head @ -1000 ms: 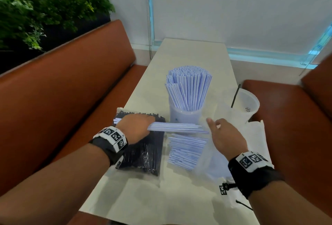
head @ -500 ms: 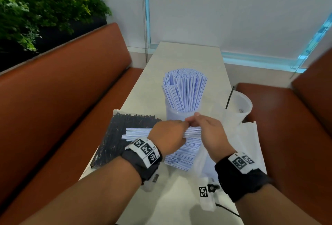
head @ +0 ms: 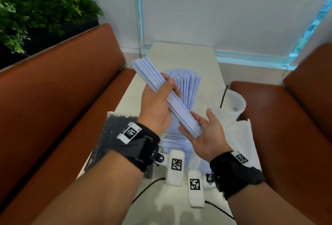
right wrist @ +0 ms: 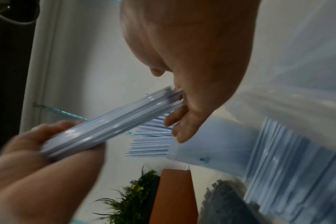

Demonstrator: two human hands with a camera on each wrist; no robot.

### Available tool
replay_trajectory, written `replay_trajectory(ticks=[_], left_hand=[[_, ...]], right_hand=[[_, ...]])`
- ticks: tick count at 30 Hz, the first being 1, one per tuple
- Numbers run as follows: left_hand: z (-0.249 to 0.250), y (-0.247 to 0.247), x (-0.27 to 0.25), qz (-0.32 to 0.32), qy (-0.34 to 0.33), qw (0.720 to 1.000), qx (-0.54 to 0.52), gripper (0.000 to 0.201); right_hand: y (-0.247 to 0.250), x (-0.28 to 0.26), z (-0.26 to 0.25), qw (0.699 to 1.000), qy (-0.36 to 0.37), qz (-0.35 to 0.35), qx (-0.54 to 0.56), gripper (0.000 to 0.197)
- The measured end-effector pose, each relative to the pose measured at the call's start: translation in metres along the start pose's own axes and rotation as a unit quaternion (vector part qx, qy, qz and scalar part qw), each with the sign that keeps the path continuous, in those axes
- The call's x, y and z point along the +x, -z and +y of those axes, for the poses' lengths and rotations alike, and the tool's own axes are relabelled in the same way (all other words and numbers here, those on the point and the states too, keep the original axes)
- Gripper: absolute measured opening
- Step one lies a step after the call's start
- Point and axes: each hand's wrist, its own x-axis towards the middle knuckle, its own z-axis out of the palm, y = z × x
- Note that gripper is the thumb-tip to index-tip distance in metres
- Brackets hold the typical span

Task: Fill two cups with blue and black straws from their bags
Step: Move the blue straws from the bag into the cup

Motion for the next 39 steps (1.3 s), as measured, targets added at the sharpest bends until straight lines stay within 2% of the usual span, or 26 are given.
replay_trajectory(ticks=[2,5,8,10,11,12,13,15,16,18,20,22,24,27,29,31,34,39], left_hand=[[-0.007,0.001,-0.001,0.020,0.030,0.999,0.001,0.018],[-0.007,0.005,0.006,0.047,0.023,0.999,-0.014,0.018],[-0.009,0.005,0.005,0.042,0.038,0.998,0.015,0.017],[-0.011,0.005,0.004,0.042,0.047,0.998,0.023,0.017],[-0.011,0.005,0.004,0.043,0.049,0.998,0.025,0.017],[-0.011,0.006,0.004,0.042,0.051,0.997,0.029,0.016],[-0.011,0.005,0.003,0.037,0.056,0.997,0.035,0.015],[-0.012,0.005,0.000,0.022,0.067,0.996,0.050,0.012],[-0.011,0.004,-0.001,0.019,0.071,0.996,0.053,0.013],[-0.004,0.005,0.004,0.023,0.065,0.997,0.048,0.017],[0.006,0.005,0.011,0.017,0.047,0.998,0.050,0.017],[0.015,0.002,0.015,-0.007,0.022,0.996,0.086,0.010],[0.026,-0.002,0.023,-0.006,-0.020,0.992,0.122,0.014],[0.042,-0.002,0.046,0.041,-0.102,0.989,0.099,0.015],[0.044,-0.003,0.057,0.066,-0.128,0.985,0.099,0.015],[0.034,-0.003,0.058,0.068,-0.125,0.980,0.138,0.014],[0.018,0.003,0.059,0.079,-0.112,0.966,0.217,0.012],[0.017,0.014,0.077,0.115,-0.139,0.958,0.224,0.006]], right_hand=[[-0.005,0.001,0.000,1.000,-0.001,-0.021,-0.008,0.062],[-0.001,0.005,-0.003,0.999,0.023,-0.020,-0.034,0.057],[0.001,0.002,-0.003,0.982,0.049,-0.085,-0.162,0.052],[0.003,0.000,-0.001,0.933,0.159,-0.112,-0.302,0.026],[0.003,0.000,-0.002,0.898,0.212,-0.117,-0.368,0.021],[0.003,0.001,-0.002,0.859,0.242,-0.130,-0.431,0.028],[0.002,0.003,-0.002,0.821,0.246,-0.145,-0.494,0.032],[-0.003,0.006,0.000,0.754,0.236,-0.123,-0.600,0.020],[-0.002,0.008,0.001,0.733,0.242,-0.099,-0.628,0.019],[0.003,0.014,0.002,0.711,0.263,-0.069,-0.649,0.025],[0.006,0.018,0.003,0.696,0.275,-0.068,-0.660,0.028],[0.005,0.023,0.003,0.671,0.284,-0.064,-0.682,0.030],[0.005,0.029,-0.003,0.625,0.294,-0.048,-0.721,0.031],[0.011,0.040,-0.016,0.564,0.264,-0.007,-0.782,0.063],[0.011,0.048,-0.021,0.533,0.246,0.002,-0.810,0.058],[0.008,0.057,-0.023,0.514,0.221,-0.005,-0.829,0.047],[0.006,0.066,-0.022,0.493,0.195,-0.010,-0.848,0.046],[0.009,0.073,-0.017,0.498,0.205,-0.009,-0.842,0.044]])
